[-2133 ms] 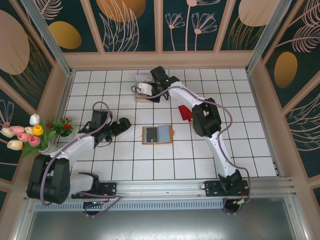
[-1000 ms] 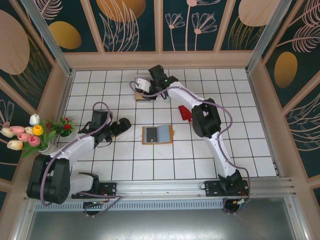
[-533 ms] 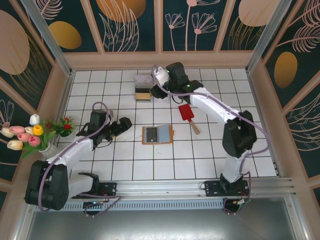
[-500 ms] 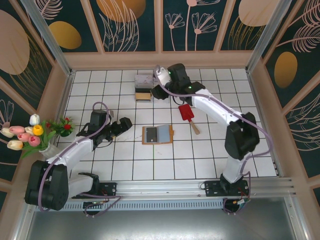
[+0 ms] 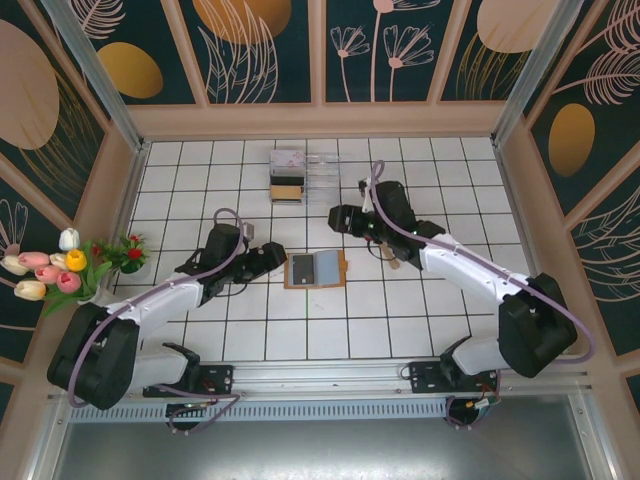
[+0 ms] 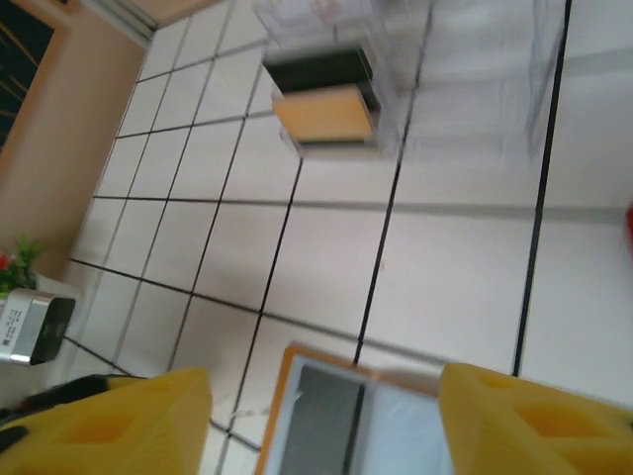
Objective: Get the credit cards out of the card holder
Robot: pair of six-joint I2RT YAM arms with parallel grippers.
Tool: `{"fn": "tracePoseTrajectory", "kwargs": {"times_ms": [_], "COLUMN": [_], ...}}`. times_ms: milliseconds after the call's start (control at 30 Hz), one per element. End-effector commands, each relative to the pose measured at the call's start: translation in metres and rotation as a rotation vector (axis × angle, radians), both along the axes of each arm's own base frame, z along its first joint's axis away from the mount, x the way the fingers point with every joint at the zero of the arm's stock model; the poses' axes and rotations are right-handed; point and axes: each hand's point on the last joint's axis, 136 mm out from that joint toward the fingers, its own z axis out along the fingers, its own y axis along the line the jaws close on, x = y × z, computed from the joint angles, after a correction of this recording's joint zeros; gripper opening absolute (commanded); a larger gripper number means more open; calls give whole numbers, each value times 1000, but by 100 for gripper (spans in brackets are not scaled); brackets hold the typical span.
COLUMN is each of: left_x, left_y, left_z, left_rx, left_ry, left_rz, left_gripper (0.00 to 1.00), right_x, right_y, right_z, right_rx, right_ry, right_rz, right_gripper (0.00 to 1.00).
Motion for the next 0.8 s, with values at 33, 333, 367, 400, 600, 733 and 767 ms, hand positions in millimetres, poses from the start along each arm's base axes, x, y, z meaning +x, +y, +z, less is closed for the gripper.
{"fn": "tracePoseTrajectory", "kwargs": {"times_ms": [33,333,367,400,600,733,767], "left_x": [9,11,11,10,10,13,13], "left_y": [-11,-28,-29,-31,-41,-43,-43], "left_z": [3,-13,-16,-19,-30,-36,-38], "left_rx": [-45,-60,-55,-49,-47,-33,-27], "left_ry": [-10,36,42,46,70,82,85], "left_rz": [20,-10,-12,-15,-39,-43,-39], "left_gripper": [68,33,29,27,15,12,12], "right_x": [-14,-32,-34,-36,-40,-41,-42], "right_y": [21,51,55,58,73,72,73], "right_z": [-24,-84,-88,-93,-102,-110,-113], "right_rx": [155,92,89,86,65,32,25], "right_ry": [152,367,387,406,445,466,472], "right_rz": [-18,-6,-3,0,19,12,17], "right_gripper": [69,51,47,44,33,29,28]}}
